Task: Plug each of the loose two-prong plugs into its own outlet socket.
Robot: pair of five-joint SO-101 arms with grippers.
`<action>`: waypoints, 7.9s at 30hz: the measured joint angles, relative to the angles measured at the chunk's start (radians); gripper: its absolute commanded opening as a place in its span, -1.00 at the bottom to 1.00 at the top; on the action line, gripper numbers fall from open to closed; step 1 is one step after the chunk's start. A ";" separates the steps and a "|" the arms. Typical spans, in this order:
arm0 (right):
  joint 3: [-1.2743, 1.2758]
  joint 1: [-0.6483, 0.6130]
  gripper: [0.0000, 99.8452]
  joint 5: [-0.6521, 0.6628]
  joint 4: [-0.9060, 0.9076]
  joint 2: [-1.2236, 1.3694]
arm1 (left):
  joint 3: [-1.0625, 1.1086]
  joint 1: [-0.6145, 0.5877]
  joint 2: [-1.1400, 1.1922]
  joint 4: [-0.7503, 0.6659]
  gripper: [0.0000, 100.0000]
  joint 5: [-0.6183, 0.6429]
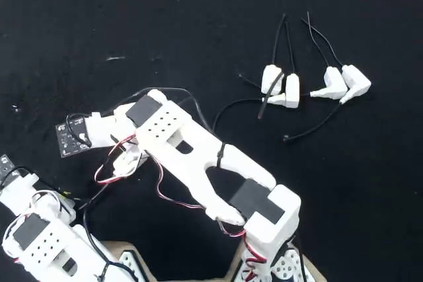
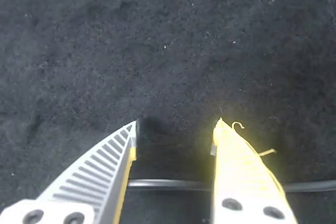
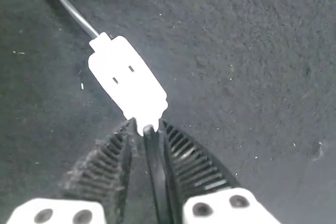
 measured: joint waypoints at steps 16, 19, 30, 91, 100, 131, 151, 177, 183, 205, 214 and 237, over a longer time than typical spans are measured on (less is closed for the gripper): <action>0.000 0.009 -0.98 -0.169 0.000 0.051 | 0.000 0.000 0.000 0.000 -0.53 0.000; 0.002 0.014 -0.98 -0.169 0.000 0.114 | 0.000 0.000 0.000 0.000 -0.53 0.000; 0.006 0.020 -0.98 -0.176 -0.021 0.126 | 0.000 0.000 0.000 0.000 -0.53 0.000; -0.454 0.011 -0.67 -0.617 0.157 0.224 | 0.000 0.000 0.000 -0.002 -0.53 0.000; -0.595 -0.018 -0.68 -0.677 0.235 0.399 | 0.000 0.000 0.000 -0.002 -0.53 0.000; -0.884 -0.094 -0.78 -0.677 0.442 0.623 | 0.000 0.000 0.000 -0.002 -0.53 0.000; -0.993 -0.020 -0.82 -0.677 0.514 0.626 | 0.000 0.000 0.000 -0.002 -0.53 0.000; -1.109 -0.061 -0.83 -0.752 0.526 0.741 | -0.069 0.051 0.002 -0.098 -0.53 -0.057; -1.284 -0.054 -0.82 -0.758 0.546 0.741 | -0.149 0.133 0.002 -0.086 -0.53 -0.055; -1.224 0.106 -0.74 -0.658 0.546 0.546 | -0.009 0.232 0.002 -0.044 -0.53 -0.226; -0.738 0.244 -0.74 -0.658 0.546 0.020 | -0.008 0.476 0.002 -0.135 -0.53 -0.199; 0.580 0.339 -0.74 -0.646 0.092 -0.844 | -0.014 0.724 0.002 -0.476 -0.53 0.026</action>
